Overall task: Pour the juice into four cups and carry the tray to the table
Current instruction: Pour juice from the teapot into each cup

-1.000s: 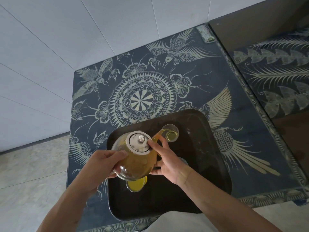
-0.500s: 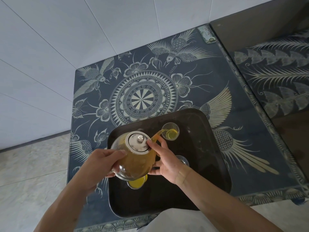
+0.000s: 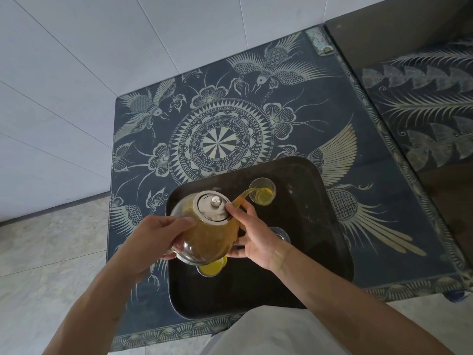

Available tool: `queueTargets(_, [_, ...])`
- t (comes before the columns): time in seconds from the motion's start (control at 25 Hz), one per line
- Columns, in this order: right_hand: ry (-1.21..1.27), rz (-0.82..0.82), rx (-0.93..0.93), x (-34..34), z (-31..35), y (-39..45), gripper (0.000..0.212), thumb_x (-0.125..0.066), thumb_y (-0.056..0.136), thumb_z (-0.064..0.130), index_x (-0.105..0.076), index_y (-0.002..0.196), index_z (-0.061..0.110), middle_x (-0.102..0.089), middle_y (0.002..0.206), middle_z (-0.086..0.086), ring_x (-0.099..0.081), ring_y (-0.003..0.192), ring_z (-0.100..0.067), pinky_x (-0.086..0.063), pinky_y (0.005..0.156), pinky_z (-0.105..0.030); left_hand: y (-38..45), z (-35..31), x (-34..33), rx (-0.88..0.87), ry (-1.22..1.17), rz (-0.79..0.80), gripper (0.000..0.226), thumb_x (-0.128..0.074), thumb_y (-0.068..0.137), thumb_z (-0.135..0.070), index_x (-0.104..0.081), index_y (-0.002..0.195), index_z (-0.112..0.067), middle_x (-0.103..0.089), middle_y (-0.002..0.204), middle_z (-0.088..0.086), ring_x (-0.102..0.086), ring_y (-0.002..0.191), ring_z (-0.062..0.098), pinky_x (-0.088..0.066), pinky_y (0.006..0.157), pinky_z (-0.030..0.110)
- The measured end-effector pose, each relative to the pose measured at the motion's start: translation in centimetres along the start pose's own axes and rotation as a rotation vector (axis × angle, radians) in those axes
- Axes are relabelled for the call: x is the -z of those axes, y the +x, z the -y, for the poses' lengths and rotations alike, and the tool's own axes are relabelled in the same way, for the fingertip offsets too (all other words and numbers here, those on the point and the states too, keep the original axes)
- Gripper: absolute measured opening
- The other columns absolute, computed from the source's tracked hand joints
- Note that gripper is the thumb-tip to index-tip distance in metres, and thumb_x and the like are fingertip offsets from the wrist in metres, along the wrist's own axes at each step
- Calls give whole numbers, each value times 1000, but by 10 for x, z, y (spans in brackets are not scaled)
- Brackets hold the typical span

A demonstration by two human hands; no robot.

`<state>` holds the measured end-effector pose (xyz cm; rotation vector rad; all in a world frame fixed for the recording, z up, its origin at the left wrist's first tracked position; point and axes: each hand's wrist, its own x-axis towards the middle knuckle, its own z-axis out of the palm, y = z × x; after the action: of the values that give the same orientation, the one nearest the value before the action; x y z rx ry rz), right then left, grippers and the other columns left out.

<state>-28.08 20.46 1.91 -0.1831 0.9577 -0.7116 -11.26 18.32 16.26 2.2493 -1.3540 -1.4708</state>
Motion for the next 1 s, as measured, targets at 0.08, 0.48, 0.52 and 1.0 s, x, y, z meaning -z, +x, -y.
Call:
queueTargets(0.08, [1, 1, -6, 0, -1, 0, 59, -72, 88, 51, -40, 138, 49, -61, 134, -2, -62, 121, -39, -50, 101, -63, -1, 0, 0, 2, 1, 10, 44, -67, 90, -29, -71, 46, -20, -63, 54, 6, -57, 52, 16, -56, 88, 53])
queueTargets(0.48, [-9, 15, -6, -1, -4, 1, 61, -73, 86, 53, -41, 137, 49, -60, 136, -1, -61, 122, -39, -50, 101, -62, -5, 1, 4, 5, 0, 8, 42, -69, 88, -31, -72, 48, -22, -63, 57, 8, -57, 60, 20, -55, 90, 55])
queueTargets(0.52, [-13, 18, -5, -2, -4, 1, 60, -73, 86, 53, -41, 137, 49, -60, 136, -1, -61, 122, -39, -51, 101, -62, -5, 1, 4, 5, -2, 10, 42, -68, 89, -31, -72, 48, -22, -63, 55, 5, -57, 58, 18, -55, 90, 54])
queueTargets(1.0, [-1, 38, -2, -4, -8, 0, 62, -73, 85, 53, -41, 137, 48, -59, 137, -1, -59, 124, -40, -51, 99, -60, -9, 2, 5, -9, 15, 10, 48, -65, 91, -29, -70, 43, -24, -64, 47, -5, -56, 52, 12, -56, 87, 49])
